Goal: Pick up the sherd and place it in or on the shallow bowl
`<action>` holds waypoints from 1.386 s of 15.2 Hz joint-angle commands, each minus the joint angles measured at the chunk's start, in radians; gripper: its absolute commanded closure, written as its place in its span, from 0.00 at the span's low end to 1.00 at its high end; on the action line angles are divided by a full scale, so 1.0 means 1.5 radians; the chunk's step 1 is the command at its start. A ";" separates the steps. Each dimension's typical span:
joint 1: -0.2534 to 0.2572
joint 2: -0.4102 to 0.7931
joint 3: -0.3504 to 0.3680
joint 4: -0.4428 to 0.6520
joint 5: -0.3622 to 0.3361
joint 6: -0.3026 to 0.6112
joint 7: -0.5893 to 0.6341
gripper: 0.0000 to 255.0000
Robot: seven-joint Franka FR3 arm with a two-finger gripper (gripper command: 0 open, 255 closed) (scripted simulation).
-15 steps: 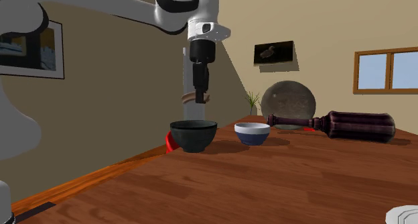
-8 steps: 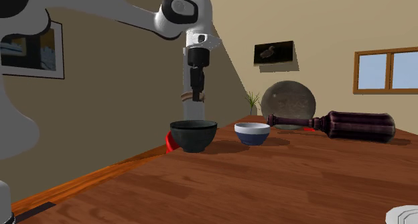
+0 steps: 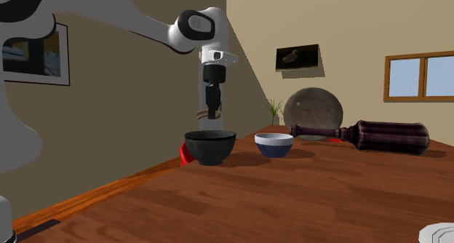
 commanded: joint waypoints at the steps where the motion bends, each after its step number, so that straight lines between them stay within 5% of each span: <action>1: 0.000 -0.001 0.000 -0.016 0.001 0.015 0.000 1.00; 8: 0.000 0.000 0.000 -0.077 0.000 0.077 0.002 1.00; 16: 0.000 0.000 0.000 -0.077 0.000 0.077 0.002 1.00; 17: 0.000 0.000 0.000 -0.077 0.000 0.077 0.002 0.00; 21: 0.000 0.000 0.000 -0.077 0.000 0.077 0.002 0.00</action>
